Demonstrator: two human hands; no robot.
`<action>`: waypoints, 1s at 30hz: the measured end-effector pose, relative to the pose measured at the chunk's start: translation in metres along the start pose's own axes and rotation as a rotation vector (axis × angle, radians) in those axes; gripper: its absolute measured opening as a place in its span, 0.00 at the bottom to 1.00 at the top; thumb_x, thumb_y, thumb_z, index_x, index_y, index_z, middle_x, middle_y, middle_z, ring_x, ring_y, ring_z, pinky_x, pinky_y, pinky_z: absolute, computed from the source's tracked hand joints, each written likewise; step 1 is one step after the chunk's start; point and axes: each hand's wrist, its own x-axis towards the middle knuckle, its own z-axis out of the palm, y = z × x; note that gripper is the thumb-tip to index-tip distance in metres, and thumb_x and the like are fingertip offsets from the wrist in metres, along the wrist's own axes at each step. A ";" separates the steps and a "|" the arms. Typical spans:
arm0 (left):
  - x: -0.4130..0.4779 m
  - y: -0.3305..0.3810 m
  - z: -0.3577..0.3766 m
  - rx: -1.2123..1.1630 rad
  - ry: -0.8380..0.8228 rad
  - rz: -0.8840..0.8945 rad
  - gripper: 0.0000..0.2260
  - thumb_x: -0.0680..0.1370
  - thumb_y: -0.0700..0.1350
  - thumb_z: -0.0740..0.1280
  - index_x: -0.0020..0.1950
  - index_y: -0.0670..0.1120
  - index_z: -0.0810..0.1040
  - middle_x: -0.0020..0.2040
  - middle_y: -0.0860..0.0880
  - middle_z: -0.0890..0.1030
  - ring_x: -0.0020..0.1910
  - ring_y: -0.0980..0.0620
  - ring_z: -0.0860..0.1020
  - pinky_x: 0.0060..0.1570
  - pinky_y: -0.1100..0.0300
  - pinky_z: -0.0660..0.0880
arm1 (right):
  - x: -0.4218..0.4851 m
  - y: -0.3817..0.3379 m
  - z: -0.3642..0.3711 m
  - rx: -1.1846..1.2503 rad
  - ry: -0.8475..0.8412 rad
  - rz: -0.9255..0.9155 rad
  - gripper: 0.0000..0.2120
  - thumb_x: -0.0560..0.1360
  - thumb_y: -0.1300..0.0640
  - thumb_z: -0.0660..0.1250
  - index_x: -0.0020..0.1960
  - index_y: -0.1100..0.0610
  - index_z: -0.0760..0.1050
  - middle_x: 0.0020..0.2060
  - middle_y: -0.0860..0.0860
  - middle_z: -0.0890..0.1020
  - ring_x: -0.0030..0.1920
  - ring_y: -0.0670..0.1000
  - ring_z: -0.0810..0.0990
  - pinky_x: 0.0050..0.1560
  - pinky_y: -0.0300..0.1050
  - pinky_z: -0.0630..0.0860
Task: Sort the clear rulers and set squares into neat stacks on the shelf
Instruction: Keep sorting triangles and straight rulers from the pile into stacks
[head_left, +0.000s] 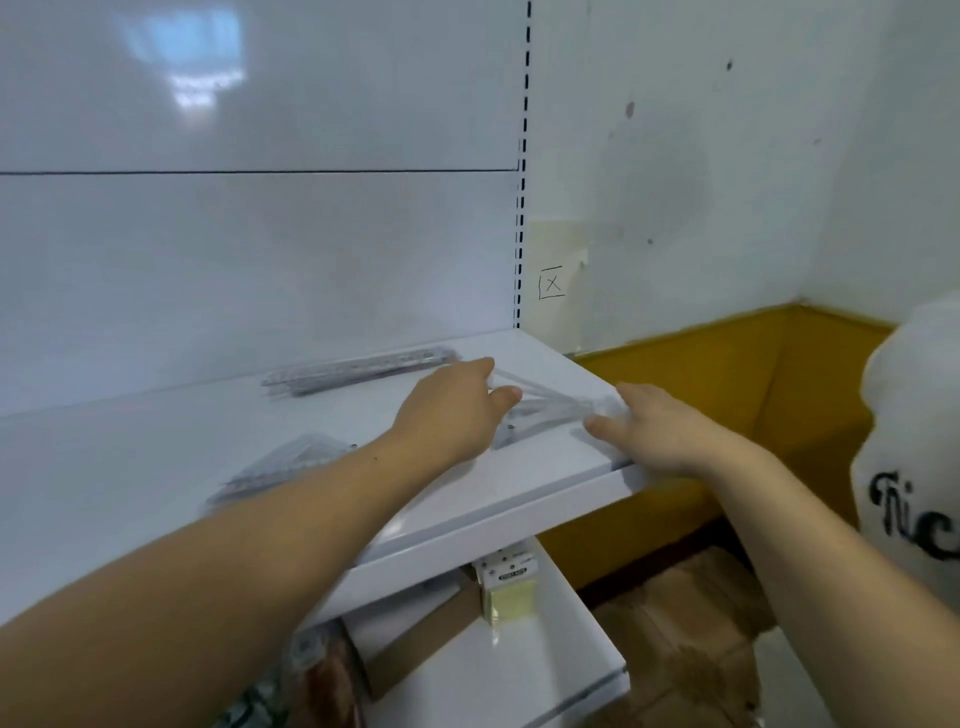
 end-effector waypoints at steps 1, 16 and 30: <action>0.001 0.001 0.003 0.014 -0.004 0.000 0.25 0.81 0.56 0.56 0.76 0.48 0.61 0.75 0.48 0.64 0.73 0.47 0.63 0.68 0.54 0.61 | -0.003 0.001 0.003 -0.027 -0.007 -0.001 0.39 0.72 0.30 0.55 0.74 0.54 0.59 0.74 0.53 0.62 0.72 0.55 0.62 0.70 0.57 0.62; -0.003 0.002 0.025 0.155 -0.062 0.004 0.22 0.77 0.60 0.60 0.65 0.48 0.72 0.62 0.48 0.77 0.58 0.46 0.74 0.57 0.53 0.71 | -0.017 0.006 0.039 -0.091 0.328 -0.003 0.31 0.77 0.37 0.50 0.74 0.53 0.61 0.75 0.50 0.60 0.75 0.52 0.55 0.73 0.52 0.55; -0.003 -0.002 -0.008 0.159 -0.068 0.094 0.30 0.77 0.62 0.60 0.75 0.50 0.60 0.76 0.50 0.61 0.74 0.48 0.61 0.70 0.51 0.61 | -0.011 -0.024 -0.019 -0.051 0.120 0.018 0.31 0.77 0.40 0.56 0.74 0.55 0.61 0.74 0.53 0.62 0.73 0.55 0.60 0.69 0.53 0.60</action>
